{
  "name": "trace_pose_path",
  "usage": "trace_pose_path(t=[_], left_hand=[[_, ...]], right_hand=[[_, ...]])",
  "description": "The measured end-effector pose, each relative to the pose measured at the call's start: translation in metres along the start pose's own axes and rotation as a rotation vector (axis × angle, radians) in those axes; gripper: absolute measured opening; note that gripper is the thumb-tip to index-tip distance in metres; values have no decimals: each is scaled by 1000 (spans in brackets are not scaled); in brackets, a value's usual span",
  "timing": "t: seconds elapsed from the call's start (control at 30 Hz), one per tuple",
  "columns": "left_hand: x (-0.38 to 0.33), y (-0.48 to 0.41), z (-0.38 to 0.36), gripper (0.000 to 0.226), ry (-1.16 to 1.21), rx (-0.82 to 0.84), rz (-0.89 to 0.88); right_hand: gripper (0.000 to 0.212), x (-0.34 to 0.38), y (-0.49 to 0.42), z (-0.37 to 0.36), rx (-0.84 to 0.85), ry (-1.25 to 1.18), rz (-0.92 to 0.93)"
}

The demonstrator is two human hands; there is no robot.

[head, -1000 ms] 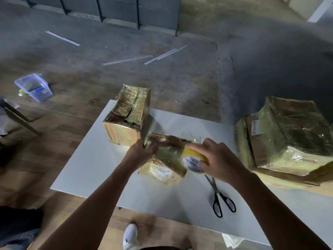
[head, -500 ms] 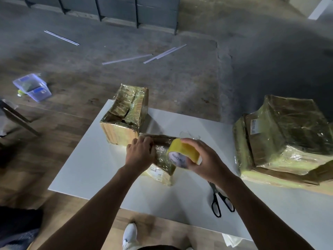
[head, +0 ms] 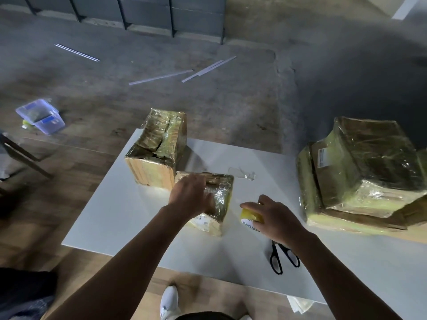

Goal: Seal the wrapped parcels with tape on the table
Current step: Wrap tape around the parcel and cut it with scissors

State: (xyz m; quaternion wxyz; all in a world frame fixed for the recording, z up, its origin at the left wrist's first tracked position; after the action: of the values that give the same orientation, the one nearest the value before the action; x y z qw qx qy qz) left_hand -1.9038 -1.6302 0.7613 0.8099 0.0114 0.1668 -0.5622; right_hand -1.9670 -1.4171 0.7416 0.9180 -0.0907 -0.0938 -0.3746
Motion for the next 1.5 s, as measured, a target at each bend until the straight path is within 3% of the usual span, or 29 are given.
trace_pose_path(t=[0.07, 0.2, 0.3, 0.33, 0.43, 0.5, 0.63, 0.8, 0.93, 1.03, 1.2, 1.4, 1.5], left_hand=[[-6, 2, -3, 40, -52, 10, -25], [-26, 5, -7, 23, -117, 83, -17], [-27, 10, -9, 22, -134, 94, 12], [-26, 12, -11, 28, -127, 102, 10], [-33, 15, -13, 74, -127, 157, 22], [-44, 15, -12, 85, -191, 152, 25], [-62, 13, -17, 72, -287, 133, 45], [-64, 4, -19, 69, -344, 264, 98], [-66, -1, -9, 57, -349, 331, 6], [-53, 4, 15, 46, -235, 242, -28], [-9, 20, 30, 26, 195, 197, 160], [36, 42, -5, 28, 445, 227, 340], [55, 52, -14, 23, 430, 242, 407]], right_hand=[[45, 6, 1, -5, 24, 14, -4], [46, 16, 2, -9, 6, -10, -21], [47, 22, 3, -11, -10, 1, -4], [47, 22, 3, -12, -11, -11, -11], [44, 24, 3, -17, -18, -37, -19], [42, 23, 3, -20, -17, -56, -28], [46, 17, 5, -28, 2, -101, -72], [55, 13, 7, -38, 42, -148, -123], [54, 17, 10, -28, 21, -216, -80], [62, 24, 9, -6, -74, -303, -4], [68, 35, -2, 24, -279, -564, 13], [74, 62, -8, 0, -109, -540, 148], [74, 70, -15, 2, -116, -334, 291]])
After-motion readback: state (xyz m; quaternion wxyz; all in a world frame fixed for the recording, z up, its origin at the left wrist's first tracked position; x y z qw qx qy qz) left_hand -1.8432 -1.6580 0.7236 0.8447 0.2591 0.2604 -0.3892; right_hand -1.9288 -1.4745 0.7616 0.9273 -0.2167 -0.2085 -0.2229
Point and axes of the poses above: each hand's wrist, its own y-axis away from the middle knuckle, its own z-axis out of the back of the hand, x = y × z, the point moved 4 cm from there along -y, towards the middle knuckle, and after that the axes turned 12 degrees about -x, right-handed, at the moved point
